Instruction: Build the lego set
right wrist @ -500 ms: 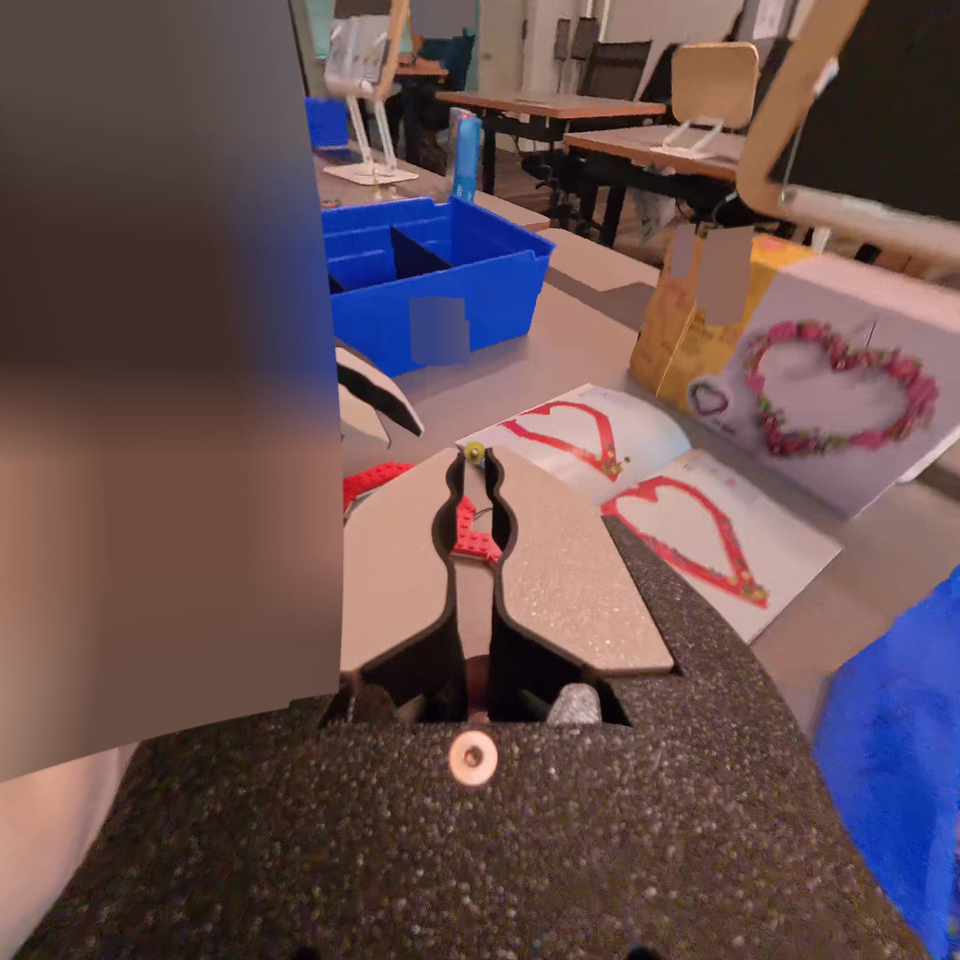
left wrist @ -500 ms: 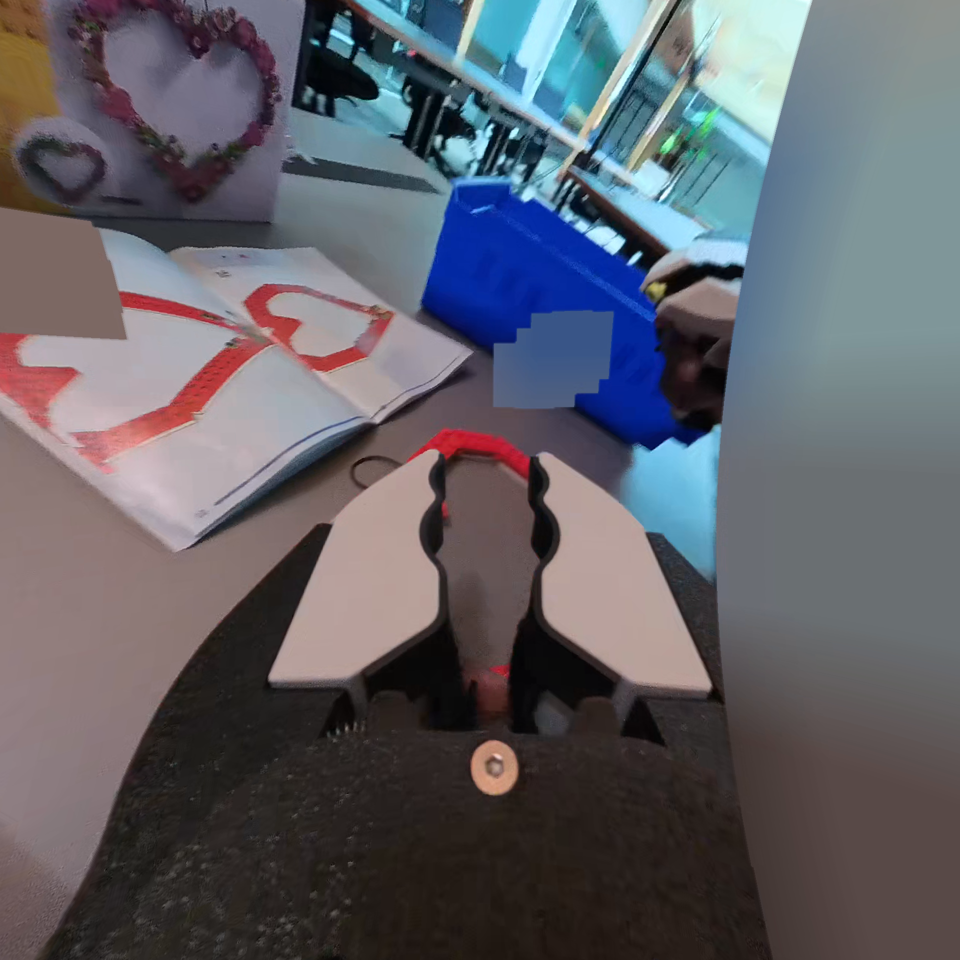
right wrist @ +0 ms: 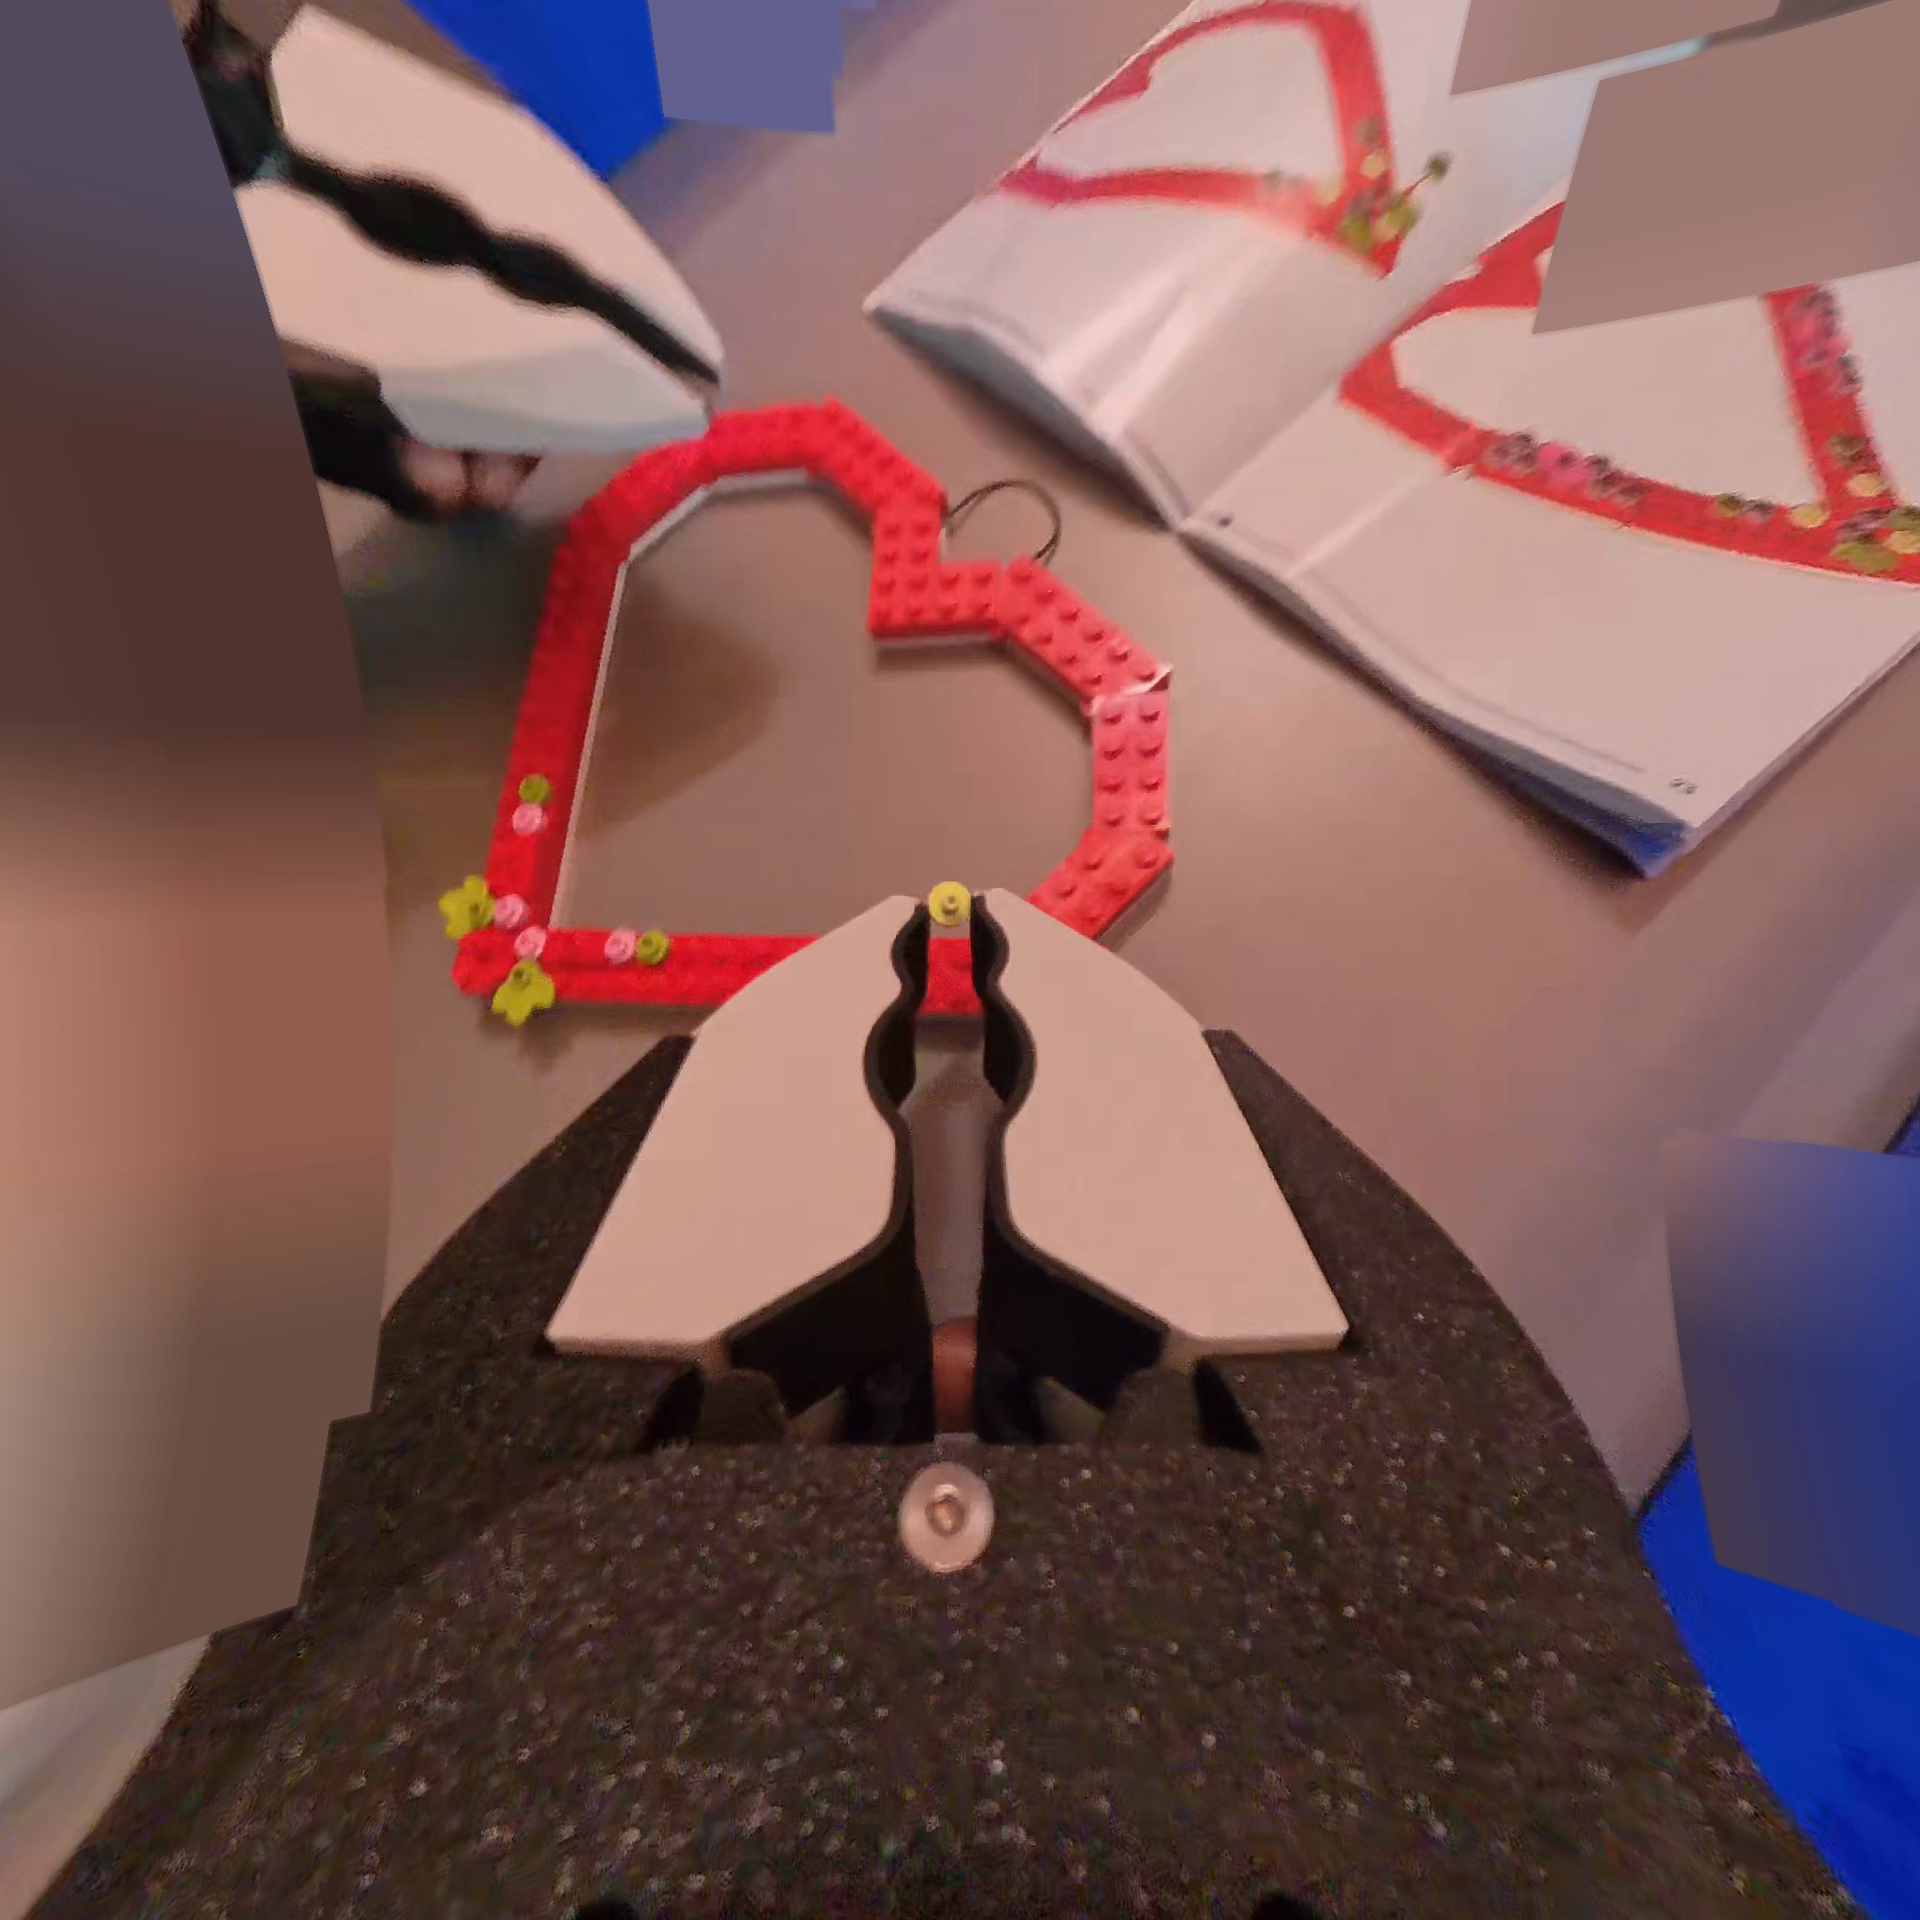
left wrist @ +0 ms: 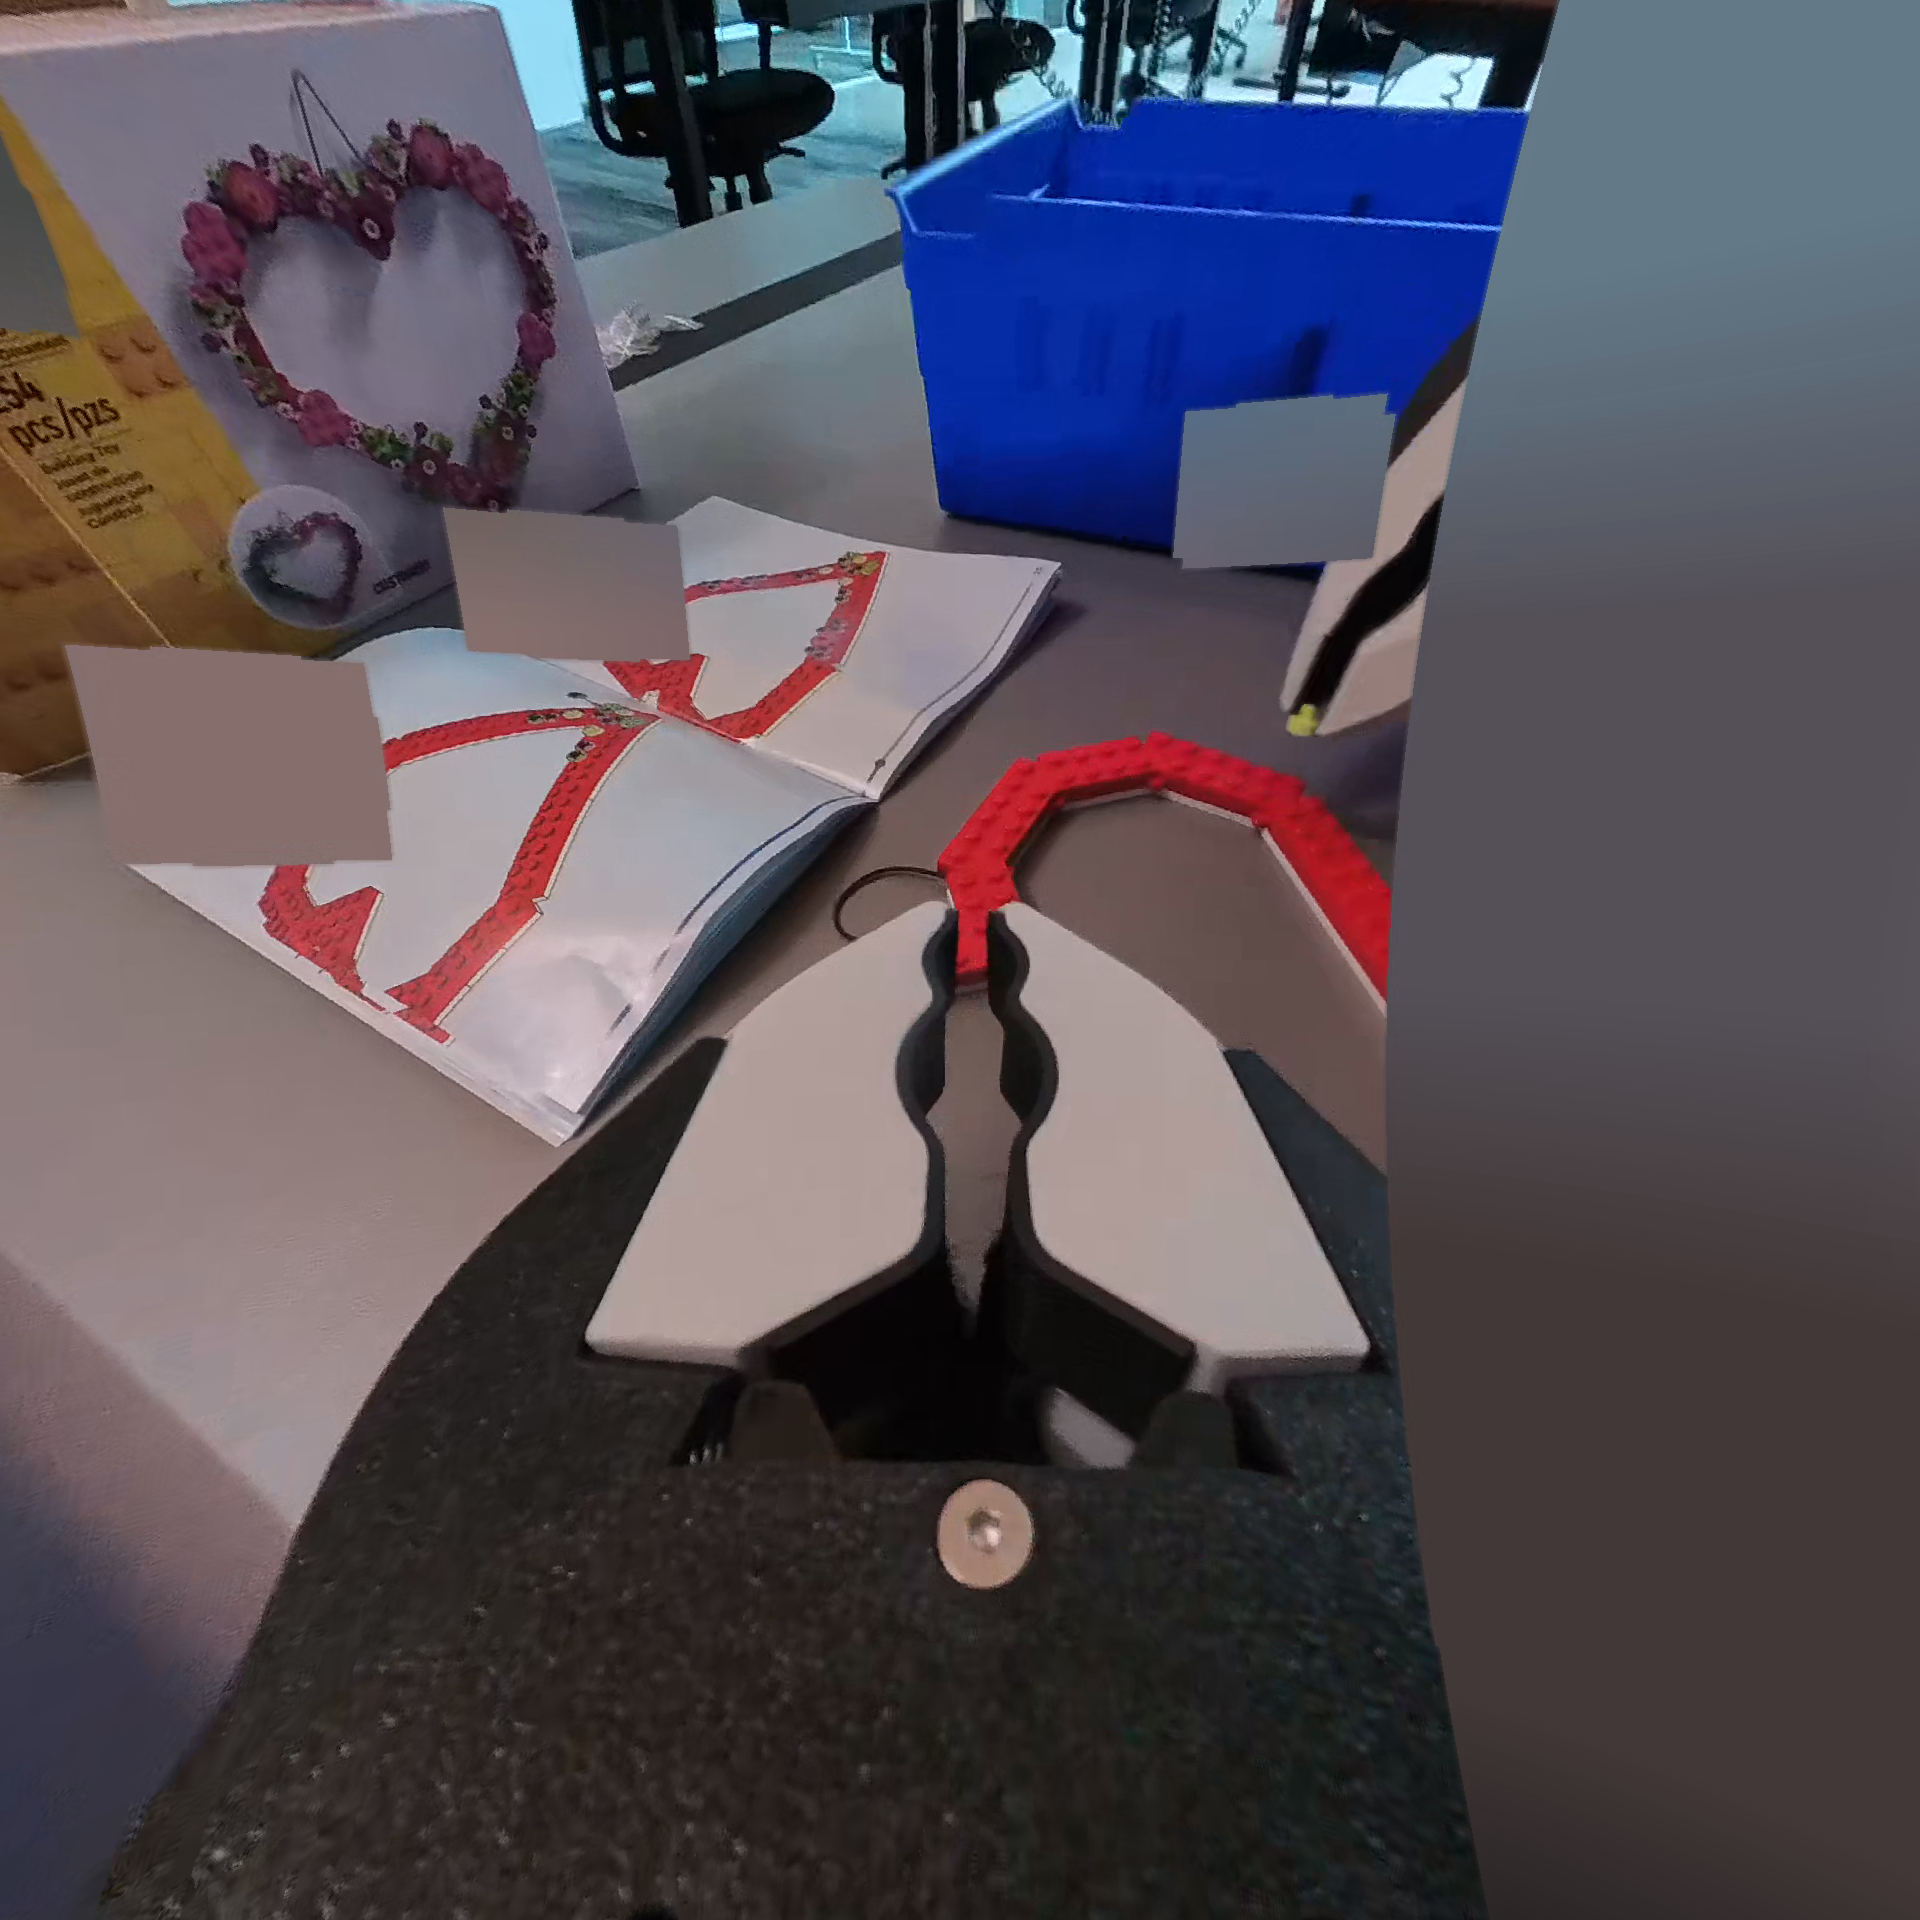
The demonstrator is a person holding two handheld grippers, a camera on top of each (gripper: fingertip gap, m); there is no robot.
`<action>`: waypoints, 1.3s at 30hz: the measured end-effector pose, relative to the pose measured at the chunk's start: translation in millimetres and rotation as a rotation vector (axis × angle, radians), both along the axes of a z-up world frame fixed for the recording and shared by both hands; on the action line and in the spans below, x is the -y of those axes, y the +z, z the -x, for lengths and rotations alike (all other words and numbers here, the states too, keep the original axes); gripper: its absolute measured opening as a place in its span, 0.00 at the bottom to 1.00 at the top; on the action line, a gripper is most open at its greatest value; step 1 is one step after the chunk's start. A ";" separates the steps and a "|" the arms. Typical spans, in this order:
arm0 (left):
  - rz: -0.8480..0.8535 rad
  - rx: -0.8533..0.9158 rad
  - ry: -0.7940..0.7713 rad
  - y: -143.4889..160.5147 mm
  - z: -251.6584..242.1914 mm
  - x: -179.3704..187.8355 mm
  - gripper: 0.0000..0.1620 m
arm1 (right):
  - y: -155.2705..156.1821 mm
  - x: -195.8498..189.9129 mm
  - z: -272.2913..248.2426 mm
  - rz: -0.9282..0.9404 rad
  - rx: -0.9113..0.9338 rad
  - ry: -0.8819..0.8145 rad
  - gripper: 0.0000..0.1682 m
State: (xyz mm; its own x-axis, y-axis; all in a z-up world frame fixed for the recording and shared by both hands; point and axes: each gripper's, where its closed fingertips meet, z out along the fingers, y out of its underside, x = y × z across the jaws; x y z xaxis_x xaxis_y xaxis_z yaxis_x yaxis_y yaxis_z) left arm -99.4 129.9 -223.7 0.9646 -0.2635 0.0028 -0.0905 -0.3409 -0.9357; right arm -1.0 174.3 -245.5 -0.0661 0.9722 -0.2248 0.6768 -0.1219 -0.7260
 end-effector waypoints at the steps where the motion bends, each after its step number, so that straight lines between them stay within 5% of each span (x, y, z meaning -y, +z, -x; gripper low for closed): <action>1: -0.014 0.000 0.008 1.8 1.0 0.2 0.03 | -1.0 4.9 -3.3 -0.009 0.023 0.028 0.04; 10: -0.162 0.077 0.083 28.9 20.2 10.0 0.02 | -8.4 92.7 -9.0 -0.050 0.085 0.344 0.04; 25: -0.173 0.080 0.069 27.7 18.6 15.1 0.04 | -19.5 97.1 -3.8 -0.186 0.116 0.377 0.04; 39: 0.060 -0.012 -0.353 -2.1 -60.2 38.3 0.02 | -22.1 94.8 -4.1 -0.300 0.203 0.425 0.04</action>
